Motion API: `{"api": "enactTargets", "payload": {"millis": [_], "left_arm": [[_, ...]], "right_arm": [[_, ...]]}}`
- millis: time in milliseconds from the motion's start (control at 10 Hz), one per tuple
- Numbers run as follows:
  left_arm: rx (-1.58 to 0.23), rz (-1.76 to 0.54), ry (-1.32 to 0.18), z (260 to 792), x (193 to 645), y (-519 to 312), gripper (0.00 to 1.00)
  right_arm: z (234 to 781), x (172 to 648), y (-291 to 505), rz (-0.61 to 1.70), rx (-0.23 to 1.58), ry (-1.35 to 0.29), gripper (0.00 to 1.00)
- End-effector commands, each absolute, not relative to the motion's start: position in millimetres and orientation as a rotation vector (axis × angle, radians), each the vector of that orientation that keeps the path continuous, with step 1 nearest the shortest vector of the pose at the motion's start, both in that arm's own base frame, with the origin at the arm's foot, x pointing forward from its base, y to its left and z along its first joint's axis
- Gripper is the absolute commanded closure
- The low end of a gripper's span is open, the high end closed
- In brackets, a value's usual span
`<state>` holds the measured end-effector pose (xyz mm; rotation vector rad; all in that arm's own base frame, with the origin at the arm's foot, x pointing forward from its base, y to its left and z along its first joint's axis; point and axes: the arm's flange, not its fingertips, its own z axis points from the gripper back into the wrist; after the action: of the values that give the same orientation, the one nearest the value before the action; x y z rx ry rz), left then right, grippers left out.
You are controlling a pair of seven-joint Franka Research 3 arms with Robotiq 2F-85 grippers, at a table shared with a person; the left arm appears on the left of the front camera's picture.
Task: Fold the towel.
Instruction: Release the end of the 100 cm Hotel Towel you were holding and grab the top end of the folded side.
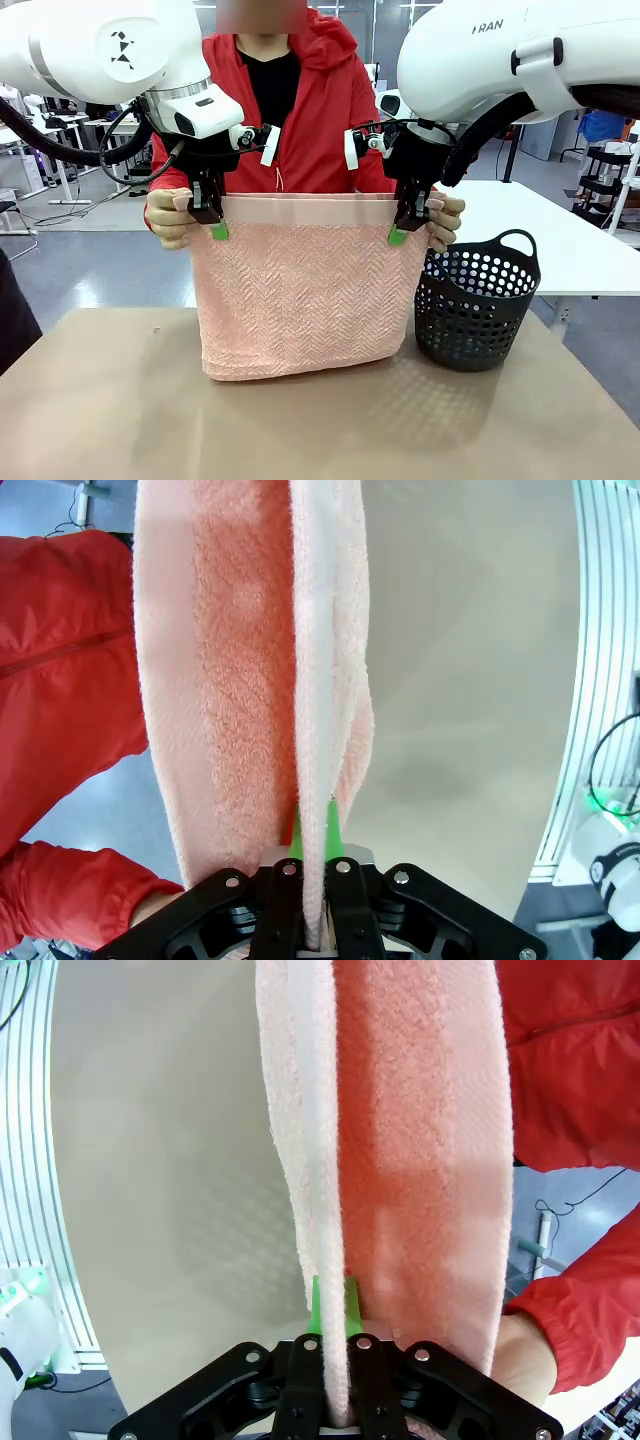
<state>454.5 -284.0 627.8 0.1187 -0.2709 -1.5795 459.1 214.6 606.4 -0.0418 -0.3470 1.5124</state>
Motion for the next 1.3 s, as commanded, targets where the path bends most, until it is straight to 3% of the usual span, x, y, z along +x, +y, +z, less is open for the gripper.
{"api": "enactTargets", "payload": {"millis": [0, 700, 800, 900, 1000, 1100, 1200], "left_arm": [[0.125, -1.579, -0.269, 629, 455, -283, 1.00], [0.125, -1.579, -0.269, 629, 455, -283, 1.00], [0.119, -1.579, -0.271, 628, 455, -284, 0.53], [0.130, -1.567, -0.284, 630, 454, -282, 0.54], [0.123, -1.562, -0.292, 632, 452, -279, 0.10], [0.142, -1.566, -0.312, 639, 447, -278, 0.52], [0.151, -1.571, -0.350, 650, 440, -277, 0.00]], "right_arm": [[607, 459, 214, 1.513, -0.043, -0.347, 1.00], [607, 459, 214, 1.513, -0.043, -0.347, 1.00], [606, 459, 215, 1.513, -0.042, -0.347, 0.88], [606, 461, 213, 1.506, -0.051, -0.346, 0.67], [607, 462, 210, 1.494, -0.053, -0.349, 0.56], [615, 459, 207, 1.486, -0.061, -0.374, 0.35], [625, 454, 203, 1.479, -0.071, -0.410, 0.25]]}}
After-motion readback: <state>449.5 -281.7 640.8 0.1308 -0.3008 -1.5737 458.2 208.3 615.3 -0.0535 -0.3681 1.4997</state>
